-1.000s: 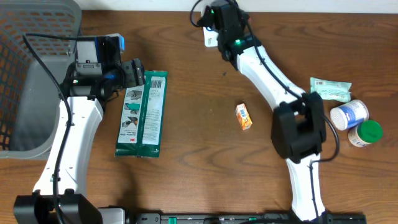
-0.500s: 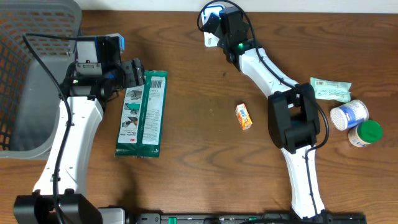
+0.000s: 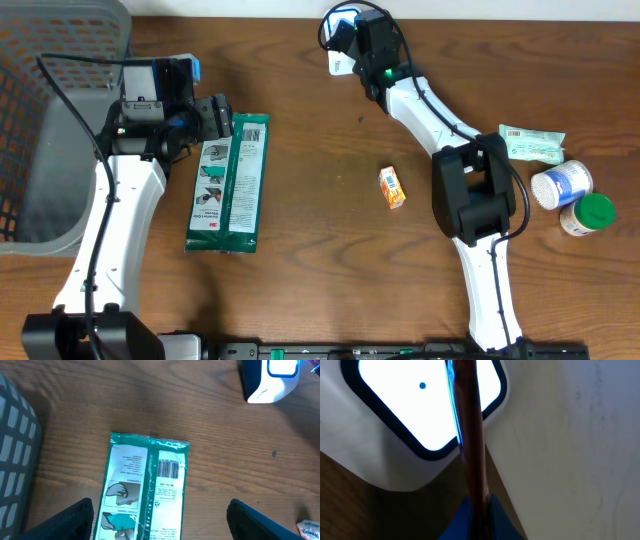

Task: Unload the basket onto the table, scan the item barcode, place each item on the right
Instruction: 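Raise the red stick with the right gripper up against the scanner, then carry the red stick with the right gripper to the table's right side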

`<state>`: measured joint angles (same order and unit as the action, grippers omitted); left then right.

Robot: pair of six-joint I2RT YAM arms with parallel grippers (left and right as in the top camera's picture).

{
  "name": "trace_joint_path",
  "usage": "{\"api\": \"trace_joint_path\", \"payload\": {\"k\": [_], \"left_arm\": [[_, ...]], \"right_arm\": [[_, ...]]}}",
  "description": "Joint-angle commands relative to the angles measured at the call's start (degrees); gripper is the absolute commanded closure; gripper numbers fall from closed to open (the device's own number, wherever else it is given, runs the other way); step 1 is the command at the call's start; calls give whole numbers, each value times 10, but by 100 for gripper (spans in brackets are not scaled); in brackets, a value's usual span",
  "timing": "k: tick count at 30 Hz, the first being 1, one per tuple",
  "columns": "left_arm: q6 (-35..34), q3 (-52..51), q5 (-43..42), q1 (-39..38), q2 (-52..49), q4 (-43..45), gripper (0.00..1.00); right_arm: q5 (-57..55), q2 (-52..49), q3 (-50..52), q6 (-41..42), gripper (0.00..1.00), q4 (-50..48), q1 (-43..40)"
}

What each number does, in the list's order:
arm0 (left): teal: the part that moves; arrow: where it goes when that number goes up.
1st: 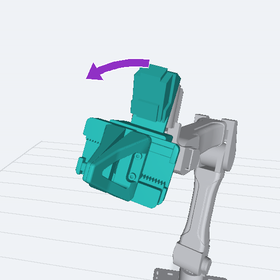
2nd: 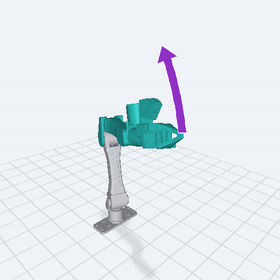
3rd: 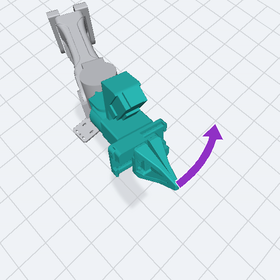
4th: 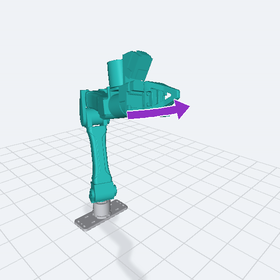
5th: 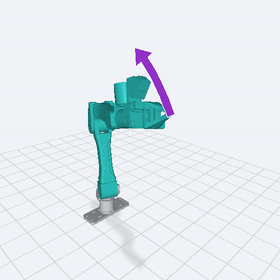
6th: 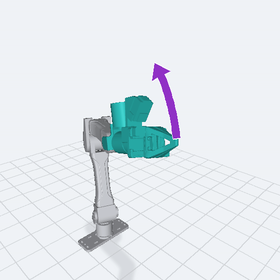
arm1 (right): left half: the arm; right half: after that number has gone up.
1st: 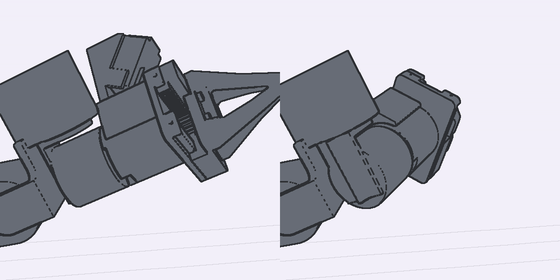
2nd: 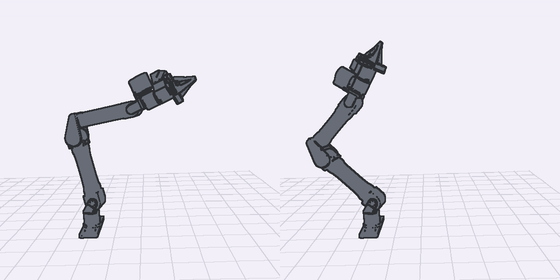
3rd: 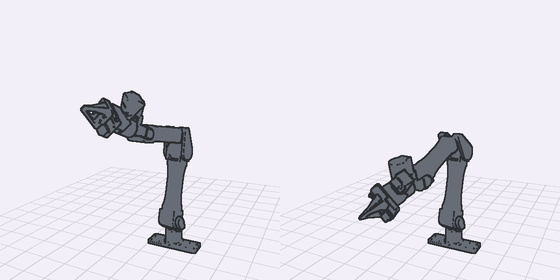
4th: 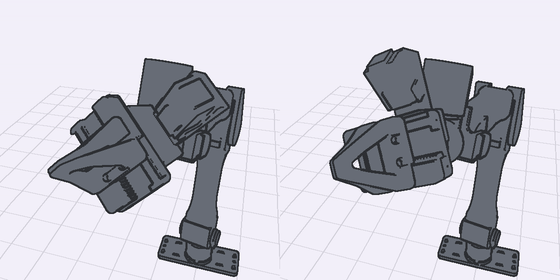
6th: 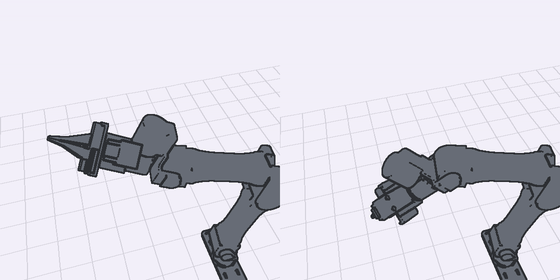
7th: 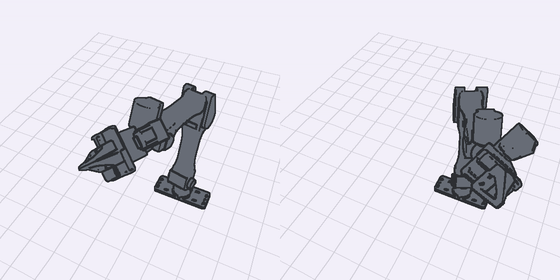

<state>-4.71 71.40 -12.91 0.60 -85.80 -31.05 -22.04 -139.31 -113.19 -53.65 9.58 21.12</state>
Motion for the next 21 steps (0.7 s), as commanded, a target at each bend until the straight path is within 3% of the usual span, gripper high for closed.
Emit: {"api": "trace_joint_path", "payload": {"k": [1,17,21], "left_arm": [[-1,8,8,1,2,0,17],[-1,8,8,1,2,0,17],[-1,8,8,1,2,0,17]], "right_arm": [[-19,-13,-7,1,99,0,-16],[-21,-14,-7,3,99,5,-16],[-21,-10,-7,87,99,-6,-20]]}}
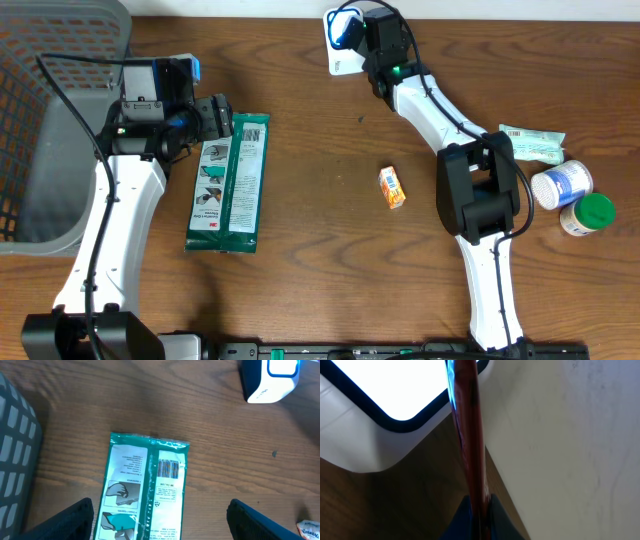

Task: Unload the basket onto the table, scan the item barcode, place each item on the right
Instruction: 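Carry the red stick with the right gripper to the table's right side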

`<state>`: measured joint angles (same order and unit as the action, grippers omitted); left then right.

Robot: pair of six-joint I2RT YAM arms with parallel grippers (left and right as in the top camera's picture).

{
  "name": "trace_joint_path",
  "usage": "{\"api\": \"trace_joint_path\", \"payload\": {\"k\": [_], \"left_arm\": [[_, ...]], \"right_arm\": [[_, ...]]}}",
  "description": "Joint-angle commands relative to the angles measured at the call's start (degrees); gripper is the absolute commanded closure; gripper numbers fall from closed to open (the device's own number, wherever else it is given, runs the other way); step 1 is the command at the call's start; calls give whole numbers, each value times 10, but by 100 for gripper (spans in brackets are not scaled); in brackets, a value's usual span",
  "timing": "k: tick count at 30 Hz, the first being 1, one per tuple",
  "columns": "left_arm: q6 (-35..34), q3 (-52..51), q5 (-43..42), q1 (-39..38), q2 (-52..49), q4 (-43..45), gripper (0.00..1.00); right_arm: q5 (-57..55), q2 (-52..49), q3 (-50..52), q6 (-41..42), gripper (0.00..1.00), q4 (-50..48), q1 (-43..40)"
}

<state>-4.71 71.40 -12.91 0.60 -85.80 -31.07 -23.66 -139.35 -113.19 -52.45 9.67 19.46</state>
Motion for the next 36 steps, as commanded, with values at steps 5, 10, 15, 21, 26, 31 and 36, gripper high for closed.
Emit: {"api": "trace_joint_path", "payload": {"k": [5,10,15,21,26,31,36], "left_arm": [[-1,8,8,1,2,0,17],[-1,8,8,1,2,0,16],[-1,8,8,1,2,0,17],[-1,8,8,1,2,0,17],[-1,8,8,1,2,0,17],[-1,8,8,1,2,0,16],[-1,8,8,1,2,0,17]], "right_arm": [[3,34,-7,168,99,15,-4],[18,160,-7,285,99,131,-6],[132,278,-7,350,99,301,-29],[240,366,-7,428,99,543,-107],[240,369,-3,454,99,735,-167],[235,365,68,477,99,780,-218],[217,365,190,477,93,720,-243]]}}
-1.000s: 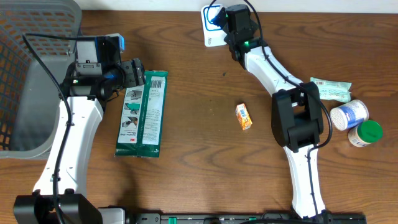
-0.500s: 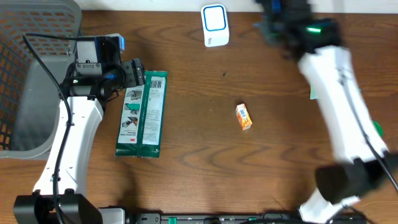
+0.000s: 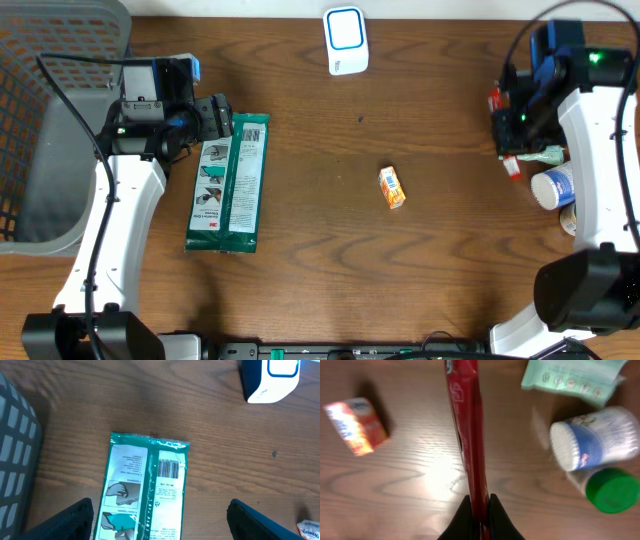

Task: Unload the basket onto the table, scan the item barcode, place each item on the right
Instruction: 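Carry the red stick with the right gripper to the table's right side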

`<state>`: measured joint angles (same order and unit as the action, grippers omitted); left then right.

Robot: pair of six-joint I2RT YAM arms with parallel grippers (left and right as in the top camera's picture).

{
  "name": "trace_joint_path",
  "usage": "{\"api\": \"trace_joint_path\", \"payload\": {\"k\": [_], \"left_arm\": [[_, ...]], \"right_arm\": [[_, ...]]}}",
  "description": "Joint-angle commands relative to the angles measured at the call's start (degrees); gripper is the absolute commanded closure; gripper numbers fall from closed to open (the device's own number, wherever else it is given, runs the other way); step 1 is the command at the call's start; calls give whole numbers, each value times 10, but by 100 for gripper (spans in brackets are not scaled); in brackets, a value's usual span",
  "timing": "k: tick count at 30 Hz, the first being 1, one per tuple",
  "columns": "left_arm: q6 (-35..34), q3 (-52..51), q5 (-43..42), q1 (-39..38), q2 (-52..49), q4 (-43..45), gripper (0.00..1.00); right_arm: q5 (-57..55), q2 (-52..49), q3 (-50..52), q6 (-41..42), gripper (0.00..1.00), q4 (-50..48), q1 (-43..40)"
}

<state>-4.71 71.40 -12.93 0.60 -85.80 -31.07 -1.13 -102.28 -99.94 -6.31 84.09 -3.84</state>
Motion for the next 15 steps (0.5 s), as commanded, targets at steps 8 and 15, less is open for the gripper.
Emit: {"api": "trace_joint_path", "payload": {"k": [8,15], "left_arm": [[-1,8,8,1,2,0,17],[-1,8,8,1,2,0,16]], "right_arm": [[-108,-5,172,16,90,-181,-14],[-109,-5,172,16,79,-190,-15]]}}
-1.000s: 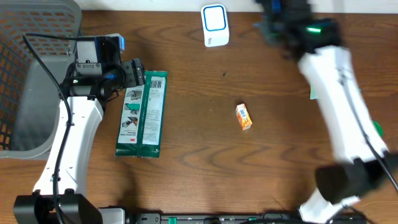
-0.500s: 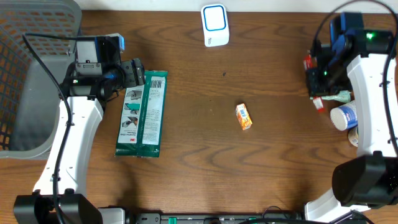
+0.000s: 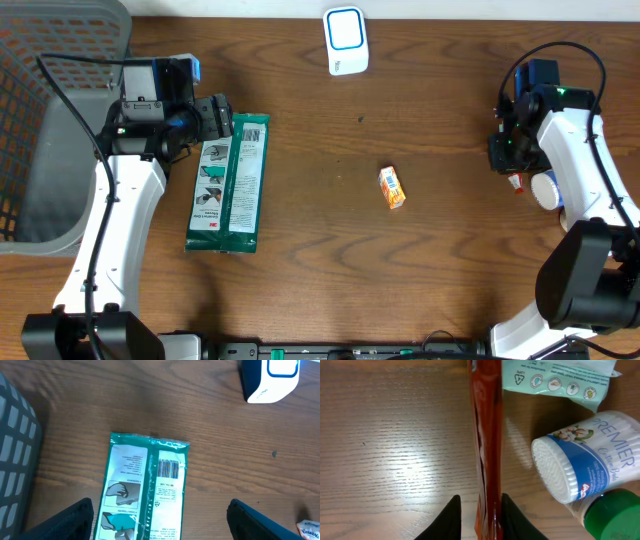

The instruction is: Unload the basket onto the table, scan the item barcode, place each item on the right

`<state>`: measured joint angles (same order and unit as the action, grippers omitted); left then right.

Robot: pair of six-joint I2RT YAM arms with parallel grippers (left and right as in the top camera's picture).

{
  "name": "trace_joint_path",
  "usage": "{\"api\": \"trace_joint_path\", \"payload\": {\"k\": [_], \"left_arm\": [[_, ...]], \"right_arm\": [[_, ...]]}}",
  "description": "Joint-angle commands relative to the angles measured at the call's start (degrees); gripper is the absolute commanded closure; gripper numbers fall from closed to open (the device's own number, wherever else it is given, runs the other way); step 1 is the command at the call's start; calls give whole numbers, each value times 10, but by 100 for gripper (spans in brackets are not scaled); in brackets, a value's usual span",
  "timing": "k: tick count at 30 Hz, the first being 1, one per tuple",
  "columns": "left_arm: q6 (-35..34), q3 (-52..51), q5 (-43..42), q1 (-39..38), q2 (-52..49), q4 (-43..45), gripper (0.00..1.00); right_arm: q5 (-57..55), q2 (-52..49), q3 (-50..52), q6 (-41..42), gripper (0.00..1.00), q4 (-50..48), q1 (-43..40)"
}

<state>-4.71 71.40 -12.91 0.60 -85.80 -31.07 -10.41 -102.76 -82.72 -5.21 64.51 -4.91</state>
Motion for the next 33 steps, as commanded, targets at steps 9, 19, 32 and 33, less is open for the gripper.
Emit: {"api": "trace_joint_path", "payload": {"k": [9,19,32,33], "left_arm": [[-1,8,8,1,2,0,17],[-1,8,8,1,2,0,17],[-1,8,8,1,2,0,17],[-1,8,8,1,2,0,17]], "right_arm": [[-47,0,0,4,61,37,-4],[-48,0,0,4,44,46,-13],[-48,0,0,0,95,59,-45],[-47,0,0,0,87,59,-47]]}}
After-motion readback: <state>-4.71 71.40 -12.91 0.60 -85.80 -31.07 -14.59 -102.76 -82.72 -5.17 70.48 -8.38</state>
